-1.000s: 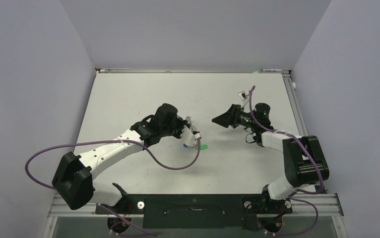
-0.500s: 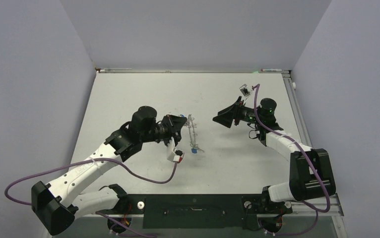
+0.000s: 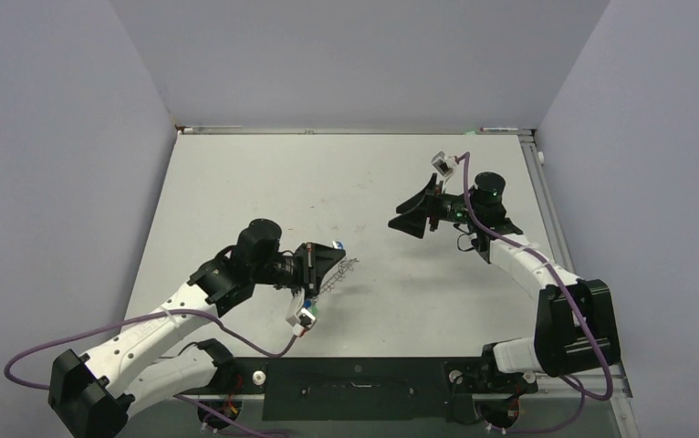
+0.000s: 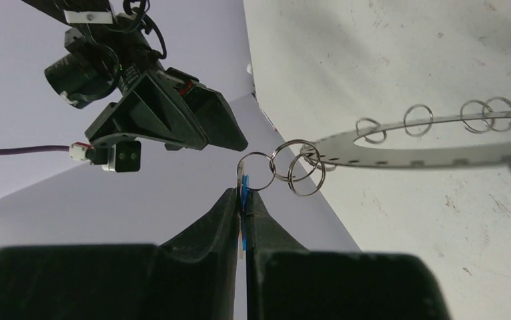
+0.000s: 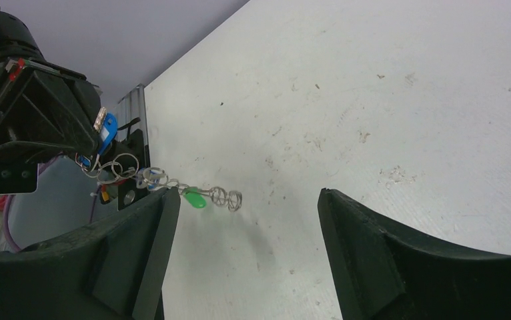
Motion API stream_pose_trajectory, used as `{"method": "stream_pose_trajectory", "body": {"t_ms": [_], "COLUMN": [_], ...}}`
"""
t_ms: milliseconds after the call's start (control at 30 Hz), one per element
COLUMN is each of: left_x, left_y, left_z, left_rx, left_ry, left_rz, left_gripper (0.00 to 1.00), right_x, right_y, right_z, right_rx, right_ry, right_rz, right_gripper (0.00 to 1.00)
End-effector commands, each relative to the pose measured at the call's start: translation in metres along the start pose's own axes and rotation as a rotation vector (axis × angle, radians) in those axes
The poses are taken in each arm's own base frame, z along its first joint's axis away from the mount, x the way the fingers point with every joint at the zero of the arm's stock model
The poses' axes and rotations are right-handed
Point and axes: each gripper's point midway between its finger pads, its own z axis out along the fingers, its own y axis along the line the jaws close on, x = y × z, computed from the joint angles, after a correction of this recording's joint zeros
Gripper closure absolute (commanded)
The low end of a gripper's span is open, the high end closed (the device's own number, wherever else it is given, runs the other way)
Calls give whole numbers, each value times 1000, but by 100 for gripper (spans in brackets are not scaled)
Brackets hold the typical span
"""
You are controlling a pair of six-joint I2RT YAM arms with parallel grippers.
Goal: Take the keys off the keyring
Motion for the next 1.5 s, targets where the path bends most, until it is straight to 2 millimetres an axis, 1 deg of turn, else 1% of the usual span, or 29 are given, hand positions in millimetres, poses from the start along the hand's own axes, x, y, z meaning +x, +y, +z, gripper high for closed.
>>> {"method": "stream_pose_trajectory", "body": {"t_ms": [0,133,233,300,433,600,700,800,933,1000,1100,1233,1300,1467], "left_x": [-18,-24,-25,-27,-33,-33,-29,-26,-20,-18,-14,-8,-4,4], "left_y": [42,36,34,34,29,22,17,8,1,-1,-2,-4,-4,-4], "left_z": [-10,-9,-8,-9,-8,-8,-9,-11,-13,-14,-15,-17,-18,-19], "left_rx": [-145,-138,-138,-144,-148,-121,-89,-41,0,20,39,76,86,96], "left_ry": [-45,-63,-67,-72,-85,-88,-70,-49,-21,-12,0,17,33,70], "left_rz": [329,360,370,375,386,364,334,305,274,260,237,193,172,129], "left_gripper": [100,100,100,100,100,100,100,100,100,100,100,100,100,100], "right_x": [-24,-28,-24,-14,12,32,43,46,38,34,33,29,28,36], "right_y": [24,28,35,44,59,81,87,85,81,80,78,71,68,60], "right_z": [5,13,21,27,34,42,44,44,43,43,42,43,44,46], "right_rx": [-69,-83,-106,-145,-220,-307,-321,-311,-287,-285,-268,-214,-181,-119], "right_ry": [-12,-6,20,51,127,191,219,231,228,221,237,245,242,222], "right_rz": [-158,-176,-185,-200,-226,-250,-236,-221,-236,-243,-231,-243,-212,-91], "right_gripper": [23,24,25,26,28,31,32,33,34,34,35,39,41,46]}}
